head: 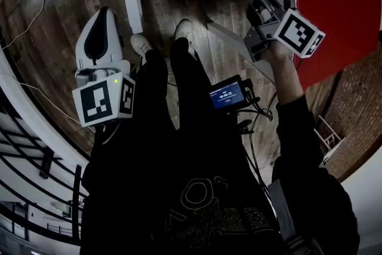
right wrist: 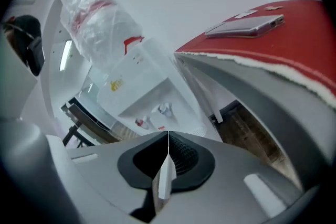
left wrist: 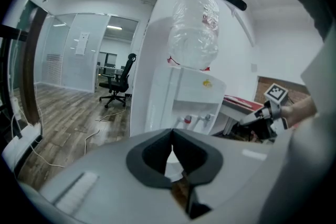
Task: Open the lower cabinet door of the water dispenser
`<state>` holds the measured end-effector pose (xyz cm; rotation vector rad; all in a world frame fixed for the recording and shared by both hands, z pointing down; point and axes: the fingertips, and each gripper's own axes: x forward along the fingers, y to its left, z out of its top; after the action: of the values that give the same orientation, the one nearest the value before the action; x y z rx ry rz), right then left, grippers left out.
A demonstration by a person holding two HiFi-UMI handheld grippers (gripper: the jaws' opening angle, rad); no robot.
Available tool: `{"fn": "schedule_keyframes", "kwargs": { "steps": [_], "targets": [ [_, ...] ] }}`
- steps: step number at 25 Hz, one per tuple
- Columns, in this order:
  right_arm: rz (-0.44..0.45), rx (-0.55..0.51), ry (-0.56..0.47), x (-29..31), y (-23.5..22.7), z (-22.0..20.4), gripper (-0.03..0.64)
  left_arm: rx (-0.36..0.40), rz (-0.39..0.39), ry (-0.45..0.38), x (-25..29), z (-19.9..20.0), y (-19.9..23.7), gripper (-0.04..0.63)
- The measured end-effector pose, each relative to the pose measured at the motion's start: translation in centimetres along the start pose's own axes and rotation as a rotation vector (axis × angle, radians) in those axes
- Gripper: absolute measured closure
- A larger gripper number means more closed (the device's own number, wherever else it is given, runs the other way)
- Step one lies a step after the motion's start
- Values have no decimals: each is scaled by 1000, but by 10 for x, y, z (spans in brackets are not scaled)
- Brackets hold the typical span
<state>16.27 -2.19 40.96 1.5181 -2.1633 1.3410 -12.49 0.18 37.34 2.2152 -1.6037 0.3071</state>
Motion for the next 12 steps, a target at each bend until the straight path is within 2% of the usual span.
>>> {"fn": "schedule_keyframes", "kwargs": {
  "steps": [3, 8, 12],
  "targets": [
    [-3, 81, -39, -22, -4, 15, 623, 2, -9, -2, 1, 4, -5, 588],
    [-18, 20, -52, -46, 5, 30, 623, 14, -28, -12, -1, 21, -11, 588],
    [99, 6, -80, -60, 40, 39, 623, 24, -39, -21, -7, 38, -17, 589]
  ]
}}
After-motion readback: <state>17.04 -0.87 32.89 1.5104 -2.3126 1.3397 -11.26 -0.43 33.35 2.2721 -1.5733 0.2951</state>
